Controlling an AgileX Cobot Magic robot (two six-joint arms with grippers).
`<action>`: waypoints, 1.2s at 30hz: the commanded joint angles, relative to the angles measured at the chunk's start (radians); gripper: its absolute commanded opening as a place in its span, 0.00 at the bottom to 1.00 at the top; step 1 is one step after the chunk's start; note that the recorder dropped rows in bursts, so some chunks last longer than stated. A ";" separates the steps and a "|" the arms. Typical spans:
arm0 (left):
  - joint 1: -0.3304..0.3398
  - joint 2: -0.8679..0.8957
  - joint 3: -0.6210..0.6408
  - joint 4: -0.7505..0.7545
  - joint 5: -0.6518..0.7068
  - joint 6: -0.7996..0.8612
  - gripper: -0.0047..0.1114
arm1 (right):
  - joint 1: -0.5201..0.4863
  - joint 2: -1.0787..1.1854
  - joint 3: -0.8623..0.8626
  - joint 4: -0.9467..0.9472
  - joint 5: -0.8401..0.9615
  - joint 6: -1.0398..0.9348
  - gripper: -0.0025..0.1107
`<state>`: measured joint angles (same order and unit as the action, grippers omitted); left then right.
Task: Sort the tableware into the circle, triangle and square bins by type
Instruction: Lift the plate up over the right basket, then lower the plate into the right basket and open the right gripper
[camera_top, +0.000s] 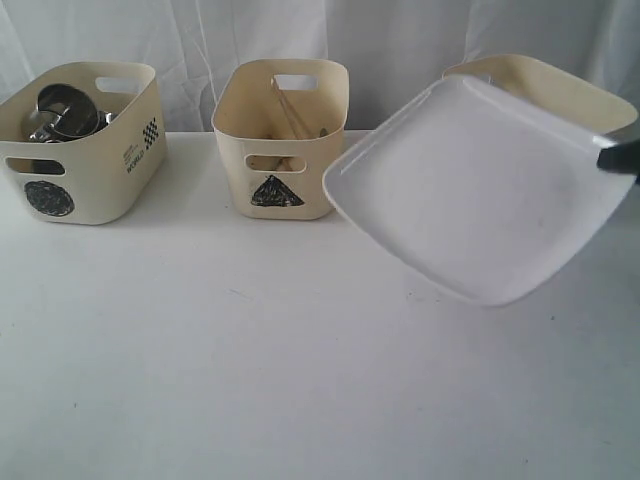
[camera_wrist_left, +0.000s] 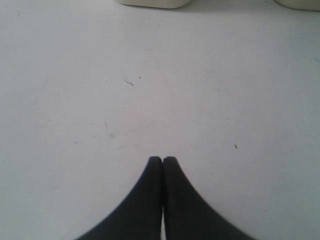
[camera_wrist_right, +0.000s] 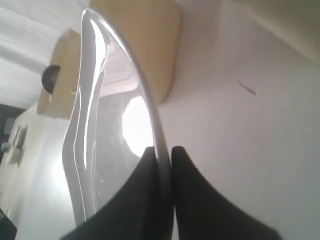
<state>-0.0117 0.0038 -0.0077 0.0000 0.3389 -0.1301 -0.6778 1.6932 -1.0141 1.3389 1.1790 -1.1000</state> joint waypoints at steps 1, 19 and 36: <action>-0.004 -0.004 0.008 -0.010 0.028 0.000 0.05 | 0.000 -0.014 -0.116 0.189 0.042 0.069 0.02; -0.004 -0.004 0.008 -0.010 0.028 0.000 0.05 | 0.000 0.149 -0.571 0.316 -0.495 0.206 0.02; -0.004 -0.004 0.008 -0.010 0.028 0.000 0.05 | 0.165 0.393 -0.673 0.307 -0.790 -0.336 0.02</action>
<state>-0.0117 0.0038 -0.0077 0.0000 0.3389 -0.1301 -0.5381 2.0927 -1.6722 1.6158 0.4131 -1.3115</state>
